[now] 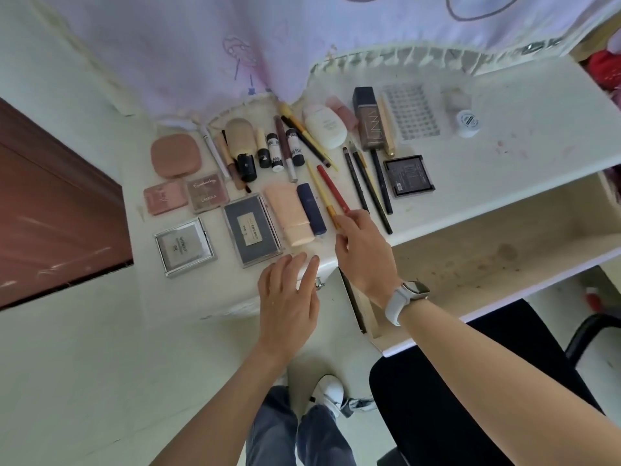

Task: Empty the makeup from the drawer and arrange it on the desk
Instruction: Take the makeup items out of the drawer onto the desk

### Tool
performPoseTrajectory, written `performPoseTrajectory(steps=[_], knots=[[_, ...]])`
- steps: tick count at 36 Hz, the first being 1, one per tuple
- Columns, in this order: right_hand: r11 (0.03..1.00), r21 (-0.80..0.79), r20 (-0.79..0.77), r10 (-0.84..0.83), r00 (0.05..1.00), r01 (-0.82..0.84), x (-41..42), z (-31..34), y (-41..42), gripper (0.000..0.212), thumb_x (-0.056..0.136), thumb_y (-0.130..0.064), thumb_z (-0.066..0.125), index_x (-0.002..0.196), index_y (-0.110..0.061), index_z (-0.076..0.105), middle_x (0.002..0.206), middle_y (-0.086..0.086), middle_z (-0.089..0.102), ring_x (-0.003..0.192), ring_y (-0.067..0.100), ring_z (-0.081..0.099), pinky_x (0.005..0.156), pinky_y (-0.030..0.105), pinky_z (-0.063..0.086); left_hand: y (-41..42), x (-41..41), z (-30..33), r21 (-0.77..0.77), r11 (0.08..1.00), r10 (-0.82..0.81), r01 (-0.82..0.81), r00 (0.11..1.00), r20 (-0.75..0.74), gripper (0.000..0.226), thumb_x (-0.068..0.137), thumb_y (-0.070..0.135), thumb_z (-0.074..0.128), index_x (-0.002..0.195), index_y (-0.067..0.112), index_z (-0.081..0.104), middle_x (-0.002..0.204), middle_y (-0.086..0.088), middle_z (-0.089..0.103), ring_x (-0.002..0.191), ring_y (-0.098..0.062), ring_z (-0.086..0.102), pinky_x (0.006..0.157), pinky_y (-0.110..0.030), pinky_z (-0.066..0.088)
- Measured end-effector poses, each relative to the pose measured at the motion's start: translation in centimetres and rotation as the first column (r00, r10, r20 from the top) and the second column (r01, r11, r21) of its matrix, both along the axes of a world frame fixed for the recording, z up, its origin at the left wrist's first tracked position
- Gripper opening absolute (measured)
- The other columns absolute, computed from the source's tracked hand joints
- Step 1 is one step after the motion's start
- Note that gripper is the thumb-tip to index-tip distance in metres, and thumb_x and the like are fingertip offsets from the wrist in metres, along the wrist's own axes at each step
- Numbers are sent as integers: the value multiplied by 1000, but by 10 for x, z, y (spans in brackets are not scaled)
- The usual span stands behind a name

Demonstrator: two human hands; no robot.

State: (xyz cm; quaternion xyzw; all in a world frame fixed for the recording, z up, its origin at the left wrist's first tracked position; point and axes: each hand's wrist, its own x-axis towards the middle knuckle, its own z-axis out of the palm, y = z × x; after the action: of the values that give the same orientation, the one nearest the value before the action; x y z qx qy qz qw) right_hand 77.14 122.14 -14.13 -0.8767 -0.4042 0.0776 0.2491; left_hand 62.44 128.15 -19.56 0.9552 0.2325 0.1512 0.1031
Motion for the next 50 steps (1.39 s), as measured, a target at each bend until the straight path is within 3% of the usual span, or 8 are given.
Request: performPoseTrajectory(steps=[8, 17, 24, 30, 35, 42, 46, 50], knots=[[996, 89, -100, -21, 995, 29, 1, 3, -54, 32, 91, -6, 48, 122, -6, 55, 121, 8, 52, 65, -1, 46, 61, 9, 35, -22, 8, 16, -72, 993, 85, -90, 994, -69, 45, 79, 16, 66, 123, 13, 57, 128, -12, 53, 124, -31, 42, 106, -54, 30], [981, -155, 73, -104, 992, 114, 29, -15, -179, 39, 76, 13, 59, 113, 1, 62, 109, 16, 61, 101, 34, 57, 88, 47, 46, -93, 47, 23, -292, 938, -198, 188, 980, -6, 27, 79, 10, 63, 106, 8, 64, 114, -11, 61, 105, -29, 59, 88, -40, 48], [789, -597, 252, 8, 968, 149, 75, -31, -245, 50, 68, 1, 66, 116, -7, 60, 118, 13, 59, 114, 33, 53, 105, 54, 27, -138, 77, 12, -390, 864, -414, 318, 890, -190, 40, 91, 42, 51, 119, 13, 53, 113, -4, 58, 99, -24, 57, 79, -35, 49], [718, -683, 274, 76, 959, 138, 109, -45, -260, 24, 75, -10, 72, 95, -1, 64, 98, 17, 64, 97, 37, 59, 92, 48, 44, -150, 81, -6, -356, 880, -430, 315, 848, -311, 39, 94, 41, 47, 125, 19, 46, 113, 0, 55, 97, -20, 55, 74, -30, 45], [685, -721, 290, 167, 942, 100, 120, -44, -260, 11, 75, -3, 68, 85, -5, 62, 84, 11, 62, 82, 32, 57, 84, 40, 43, -142, 85, 2, -286, 887, -436, 364, 864, -252, 16, 77, 33, 71, 89, 23, 68, 73, 6, 63, 60, -13, 60, 42, -21, 39], [738, -672, 349, 236, 907, 66, 129, -29, -263, 7, 78, -4, 66, 85, -6, 64, 85, 10, 64, 85, 31, 61, 91, 41, 44, -136, 91, 15, -284, 889, -406, 360, 906, -120, 15, 61, 19, 81, 74, 18, 72, 54, 4, 56, 44, -16, 52, 32, -20, 39], [815, -542, 332, -16, 943, 204, 140, -12, -263, 53, 66, -32, 81, 107, -4, 63, 115, 20, 60, 114, 42, 51, 99, 50, 38, -129, 95, 26, -264, 895, -390, 360, 918, -70, 15, 59, 18, 80, 65, 19, 66, 50, 7, 49, 42, -11, 42, 38, -12, 26], [735, -534, 152, -402, 903, 417, 142, -9, -258, 116, 62, -57, 73, 147, -8, 10, 153, 22, 8, 141, 37, 13, 113, 45, 21, -126, 97, 28, -255, 905, -371, 341, 925, -81, 21, 52, 16, 83, 64, 19, 67, 50, 8, 50, 40, -10, 43, 42, -10, 23]])
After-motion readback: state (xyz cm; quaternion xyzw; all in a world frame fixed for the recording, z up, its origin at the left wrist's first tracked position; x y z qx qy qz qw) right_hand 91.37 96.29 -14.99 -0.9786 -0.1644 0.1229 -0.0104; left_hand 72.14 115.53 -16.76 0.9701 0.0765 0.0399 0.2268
